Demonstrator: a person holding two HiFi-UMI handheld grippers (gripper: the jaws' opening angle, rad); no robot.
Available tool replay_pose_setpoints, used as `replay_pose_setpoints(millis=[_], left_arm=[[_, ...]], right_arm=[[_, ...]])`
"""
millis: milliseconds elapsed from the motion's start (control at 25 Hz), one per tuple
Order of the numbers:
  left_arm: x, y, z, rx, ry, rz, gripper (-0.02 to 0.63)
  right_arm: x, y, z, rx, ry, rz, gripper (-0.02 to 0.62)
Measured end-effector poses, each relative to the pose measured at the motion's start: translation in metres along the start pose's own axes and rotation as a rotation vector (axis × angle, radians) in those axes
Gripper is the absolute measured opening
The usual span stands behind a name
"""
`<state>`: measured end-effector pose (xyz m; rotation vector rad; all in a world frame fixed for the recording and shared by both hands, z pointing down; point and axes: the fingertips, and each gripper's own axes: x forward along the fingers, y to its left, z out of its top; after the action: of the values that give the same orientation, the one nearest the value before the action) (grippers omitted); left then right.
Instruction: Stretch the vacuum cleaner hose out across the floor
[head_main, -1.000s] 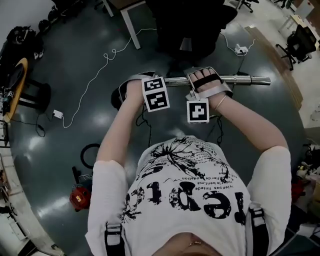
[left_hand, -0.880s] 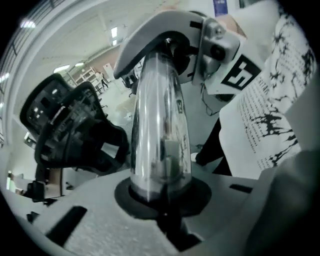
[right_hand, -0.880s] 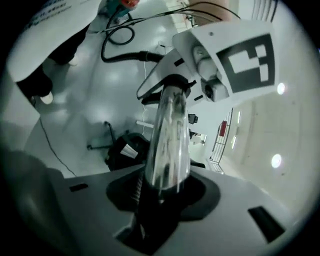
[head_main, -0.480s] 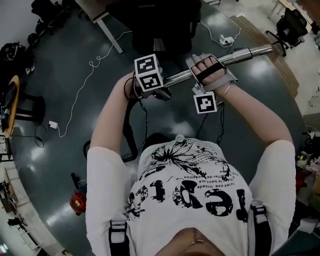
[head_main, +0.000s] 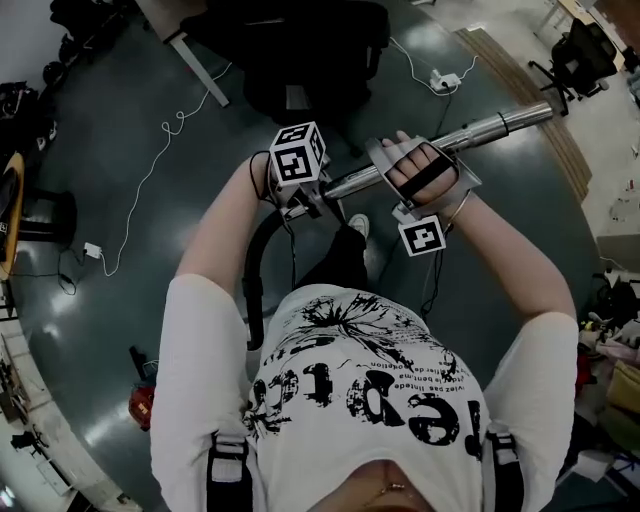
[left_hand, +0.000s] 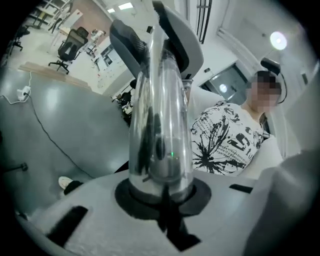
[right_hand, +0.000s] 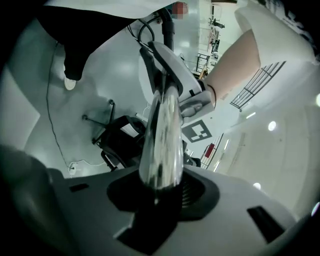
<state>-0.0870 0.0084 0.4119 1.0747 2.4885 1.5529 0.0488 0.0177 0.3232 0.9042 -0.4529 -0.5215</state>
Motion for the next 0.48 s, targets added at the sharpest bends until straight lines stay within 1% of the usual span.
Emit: replay_pose_setpoints(millis=[120,280,320,360,480], left_arm=[[-0.014,0.025,0.016,0.001,-0.001,-0.058,0.038],[-0.040,0.063,0.041,-0.013,-0.011,-0.106,0.038],[-0.046,0.073,0.047,-0.019,-0.018,-0.101,0.038],[-0.052,0.084,0.055,-0.025,-0.027,-0.080,0.038],[-0.074,0.118,0.082,-0.021,-0.056,0.036,0.040]], right_arm=[[0.019,0.027,-0.018,-0.010,-0.014,0.039,0.122],[0.054,0.066,-0.049,0.019,-0.034,0.143,0.109],[0.062,0.074,-0.057,0.021,-0.046,0.148,0.109],[0.071,0.080,-0.066,0.020,-0.055,0.147,0.109],[0.100,0.097,-0.099,0.005,-0.056,0.165,0.099]])
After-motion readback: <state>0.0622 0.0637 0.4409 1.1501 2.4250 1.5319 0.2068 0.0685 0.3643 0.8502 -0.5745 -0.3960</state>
